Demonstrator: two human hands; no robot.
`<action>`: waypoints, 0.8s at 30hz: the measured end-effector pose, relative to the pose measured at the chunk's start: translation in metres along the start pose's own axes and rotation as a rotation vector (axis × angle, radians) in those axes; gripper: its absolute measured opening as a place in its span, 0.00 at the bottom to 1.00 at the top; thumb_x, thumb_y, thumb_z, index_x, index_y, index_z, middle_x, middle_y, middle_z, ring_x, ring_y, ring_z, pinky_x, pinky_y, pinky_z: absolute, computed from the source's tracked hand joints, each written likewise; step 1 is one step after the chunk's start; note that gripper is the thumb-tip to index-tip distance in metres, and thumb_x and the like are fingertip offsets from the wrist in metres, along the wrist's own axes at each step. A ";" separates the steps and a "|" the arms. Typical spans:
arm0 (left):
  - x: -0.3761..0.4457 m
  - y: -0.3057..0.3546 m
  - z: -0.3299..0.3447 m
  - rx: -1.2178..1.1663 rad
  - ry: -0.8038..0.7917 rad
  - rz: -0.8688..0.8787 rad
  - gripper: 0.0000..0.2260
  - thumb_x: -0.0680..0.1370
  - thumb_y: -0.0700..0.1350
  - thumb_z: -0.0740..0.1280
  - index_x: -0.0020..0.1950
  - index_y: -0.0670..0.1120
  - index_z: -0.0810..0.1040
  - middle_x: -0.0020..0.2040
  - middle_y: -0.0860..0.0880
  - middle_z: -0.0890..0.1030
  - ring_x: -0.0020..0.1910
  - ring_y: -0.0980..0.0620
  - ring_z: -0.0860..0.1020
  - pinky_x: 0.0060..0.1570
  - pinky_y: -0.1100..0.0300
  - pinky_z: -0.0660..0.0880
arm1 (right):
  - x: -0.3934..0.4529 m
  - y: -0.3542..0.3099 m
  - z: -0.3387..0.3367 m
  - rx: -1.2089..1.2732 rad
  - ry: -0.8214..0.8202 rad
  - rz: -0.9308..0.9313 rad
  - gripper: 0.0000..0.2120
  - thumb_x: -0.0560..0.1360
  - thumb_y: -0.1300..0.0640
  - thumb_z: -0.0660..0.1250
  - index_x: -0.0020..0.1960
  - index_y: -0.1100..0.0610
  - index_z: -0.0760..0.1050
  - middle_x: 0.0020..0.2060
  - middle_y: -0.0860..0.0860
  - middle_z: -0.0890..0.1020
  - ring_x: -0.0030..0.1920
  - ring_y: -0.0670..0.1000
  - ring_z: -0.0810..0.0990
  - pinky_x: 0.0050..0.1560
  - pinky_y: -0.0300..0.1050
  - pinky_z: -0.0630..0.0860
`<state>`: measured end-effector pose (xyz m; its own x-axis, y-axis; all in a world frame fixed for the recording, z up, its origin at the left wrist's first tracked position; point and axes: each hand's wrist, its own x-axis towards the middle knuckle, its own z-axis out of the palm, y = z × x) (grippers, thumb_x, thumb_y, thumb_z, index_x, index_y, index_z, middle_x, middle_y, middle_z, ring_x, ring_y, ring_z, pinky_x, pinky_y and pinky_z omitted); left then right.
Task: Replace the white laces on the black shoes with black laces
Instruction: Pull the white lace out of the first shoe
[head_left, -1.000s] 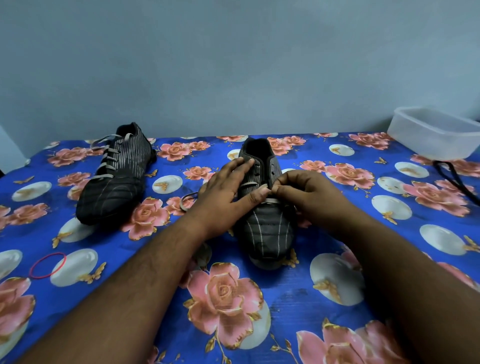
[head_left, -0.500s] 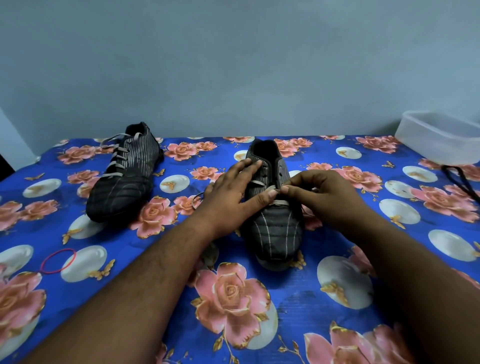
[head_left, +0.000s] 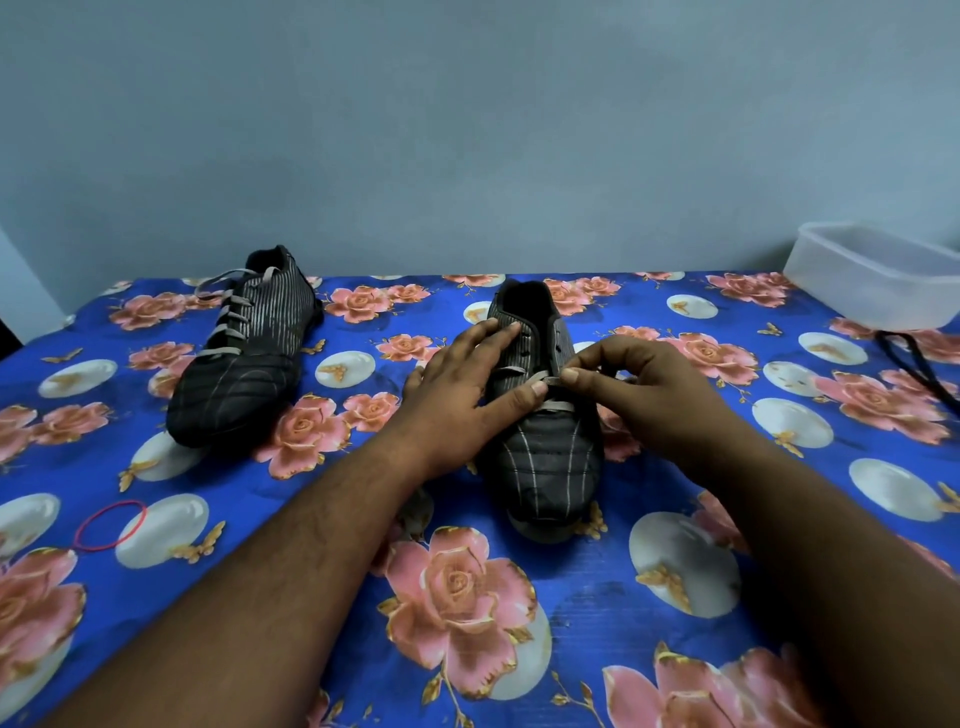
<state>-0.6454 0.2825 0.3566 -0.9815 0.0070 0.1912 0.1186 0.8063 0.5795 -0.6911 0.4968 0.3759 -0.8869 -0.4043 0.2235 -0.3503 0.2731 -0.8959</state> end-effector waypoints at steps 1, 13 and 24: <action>0.000 0.000 0.000 0.000 0.001 0.000 0.41 0.68 0.77 0.50 0.80 0.66 0.55 0.81 0.61 0.52 0.80 0.57 0.52 0.78 0.41 0.50 | 0.000 0.000 -0.001 0.070 -0.039 0.036 0.05 0.77 0.54 0.72 0.46 0.55 0.83 0.41 0.56 0.83 0.38 0.47 0.78 0.36 0.42 0.75; 0.001 -0.002 0.001 -0.002 -0.004 0.001 0.40 0.69 0.77 0.51 0.80 0.67 0.54 0.81 0.63 0.52 0.80 0.57 0.53 0.77 0.40 0.50 | 0.001 -0.005 -0.003 0.152 0.004 0.010 0.14 0.74 0.44 0.71 0.44 0.55 0.77 0.30 0.47 0.78 0.33 0.45 0.75 0.36 0.35 0.72; 0.000 -0.002 0.000 0.002 0.005 -0.003 0.40 0.69 0.77 0.51 0.80 0.67 0.55 0.81 0.63 0.53 0.80 0.57 0.54 0.77 0.42 0.51 | 0.004 -0.010 -0.012 0.501 0.169 -0.153 0.06 0.79 0.55 0.64 0.43 0.55 0.74 0.34 0.48 0.76 0.37 0.48 0.71 0.45 0.43 0.71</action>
<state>-0.6456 0.2810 0.3557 -0.9811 0.0020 0.1935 0.1157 0.8074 0.5785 -0.6947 0.5028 0.3905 -0.8877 -0.2492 0.3870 -0.3295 -0.2430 -0.9123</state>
